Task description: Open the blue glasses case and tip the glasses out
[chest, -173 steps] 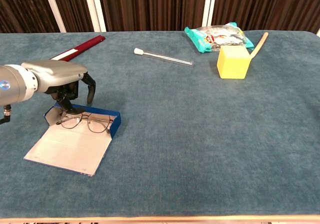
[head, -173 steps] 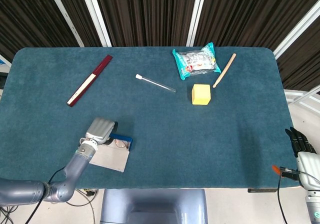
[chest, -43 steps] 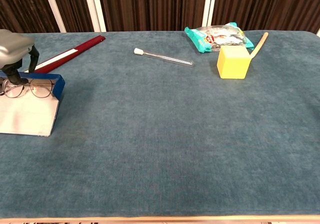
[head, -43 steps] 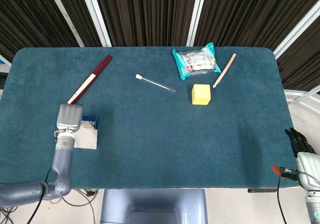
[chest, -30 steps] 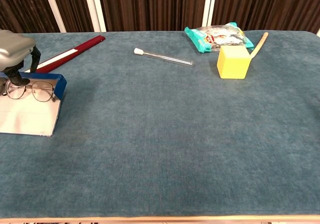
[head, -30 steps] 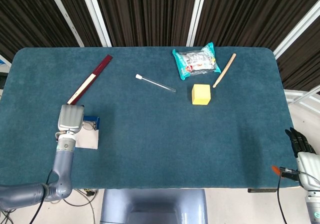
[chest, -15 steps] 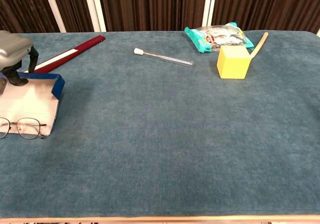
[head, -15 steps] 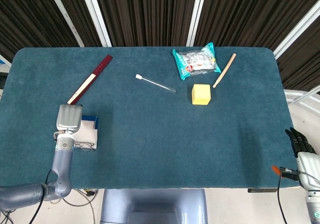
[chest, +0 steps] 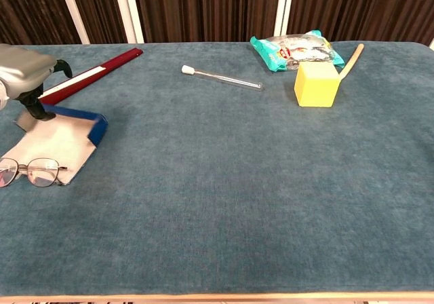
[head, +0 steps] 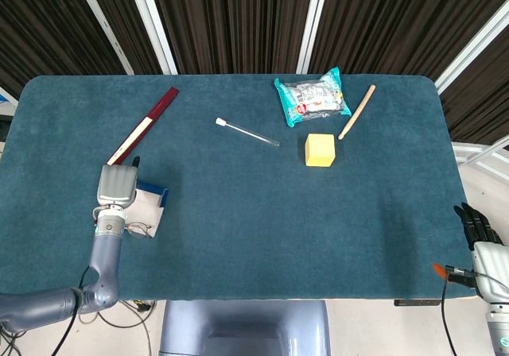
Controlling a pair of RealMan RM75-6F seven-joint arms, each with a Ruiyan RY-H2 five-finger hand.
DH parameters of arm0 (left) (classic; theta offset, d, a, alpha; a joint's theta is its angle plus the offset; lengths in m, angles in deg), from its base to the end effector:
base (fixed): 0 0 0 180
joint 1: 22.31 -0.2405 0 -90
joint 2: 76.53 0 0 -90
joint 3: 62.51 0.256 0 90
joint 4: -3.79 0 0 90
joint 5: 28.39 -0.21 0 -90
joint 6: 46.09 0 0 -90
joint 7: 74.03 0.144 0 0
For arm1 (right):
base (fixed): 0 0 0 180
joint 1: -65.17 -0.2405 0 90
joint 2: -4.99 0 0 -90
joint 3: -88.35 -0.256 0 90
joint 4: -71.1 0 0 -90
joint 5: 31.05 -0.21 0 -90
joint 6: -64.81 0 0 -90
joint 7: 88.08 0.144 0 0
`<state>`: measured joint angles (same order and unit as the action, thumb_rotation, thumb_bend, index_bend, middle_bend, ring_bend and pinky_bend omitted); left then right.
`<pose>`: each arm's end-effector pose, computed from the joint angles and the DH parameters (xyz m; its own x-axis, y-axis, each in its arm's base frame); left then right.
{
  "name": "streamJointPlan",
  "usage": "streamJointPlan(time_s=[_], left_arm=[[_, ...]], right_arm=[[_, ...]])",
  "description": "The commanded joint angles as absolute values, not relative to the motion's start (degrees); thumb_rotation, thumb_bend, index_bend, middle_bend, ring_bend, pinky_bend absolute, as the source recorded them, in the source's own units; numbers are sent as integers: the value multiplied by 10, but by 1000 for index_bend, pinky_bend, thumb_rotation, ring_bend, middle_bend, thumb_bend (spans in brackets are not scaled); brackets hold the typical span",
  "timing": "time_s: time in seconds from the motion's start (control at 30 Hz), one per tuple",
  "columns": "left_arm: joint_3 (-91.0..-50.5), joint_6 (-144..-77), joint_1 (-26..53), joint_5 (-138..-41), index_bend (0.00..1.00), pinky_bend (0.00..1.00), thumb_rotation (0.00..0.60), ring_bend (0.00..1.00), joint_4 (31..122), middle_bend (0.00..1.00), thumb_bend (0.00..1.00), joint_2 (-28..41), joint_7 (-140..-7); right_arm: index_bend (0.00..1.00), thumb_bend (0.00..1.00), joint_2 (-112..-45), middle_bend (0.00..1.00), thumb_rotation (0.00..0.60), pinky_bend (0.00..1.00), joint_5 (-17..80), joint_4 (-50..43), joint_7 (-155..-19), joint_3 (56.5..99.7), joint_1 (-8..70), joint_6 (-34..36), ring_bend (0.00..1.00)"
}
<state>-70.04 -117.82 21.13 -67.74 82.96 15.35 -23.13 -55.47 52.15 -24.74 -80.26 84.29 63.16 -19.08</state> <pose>-0.2109 0.3597 0.0099 0.7560 0.1799 0.6293 0.6398 0.0000 -0.7686 -0.3178 -0.1691 0.1765 0.2632 -0.0108 0.9647 -0.9613 0.0811 0.2632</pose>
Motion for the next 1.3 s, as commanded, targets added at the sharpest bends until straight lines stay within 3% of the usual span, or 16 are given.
streamJointPlan(time_s=[0.03,0.17,0.37,0.67,0.83,1.3], left_arm=[[-702,-1181,207,-681,167,976,600,891,834,1000,222,148,-236],[-705,-1189,194,-684,191,976,600,891,857,1000,222,133,-251],[-691,-1200,163,-720,348,976,600,908,942,1000,265,88,-296],[-625,-1214,110,-785,475,1000,600,948,1058,1000,345,33,-334],[-611,-1219,92,-782,498,1000,600,952,1055,1000,358,36,-334],[-633,-1203,78,-739,512,1000,600,957,1005,1000,379,62,-333]], right_arm=[[0,179,-555,0,600,193,523,-247,-803,843,632,-191,0],[0,179,-555,0,600,194,524,-248,-803,844,632,-192,0],[0,179,-555,0,600,194,524,-248,-804,844,632,-192,0],[0,179,-555,0,600,194,525,-249,-804,844,632,-193,0],[0,179,-554,0,600,194,527,-249,-803,844,632,-194,0],[0,179,-555,0,600,194,527,-249,-802,844,632,-193,0]])
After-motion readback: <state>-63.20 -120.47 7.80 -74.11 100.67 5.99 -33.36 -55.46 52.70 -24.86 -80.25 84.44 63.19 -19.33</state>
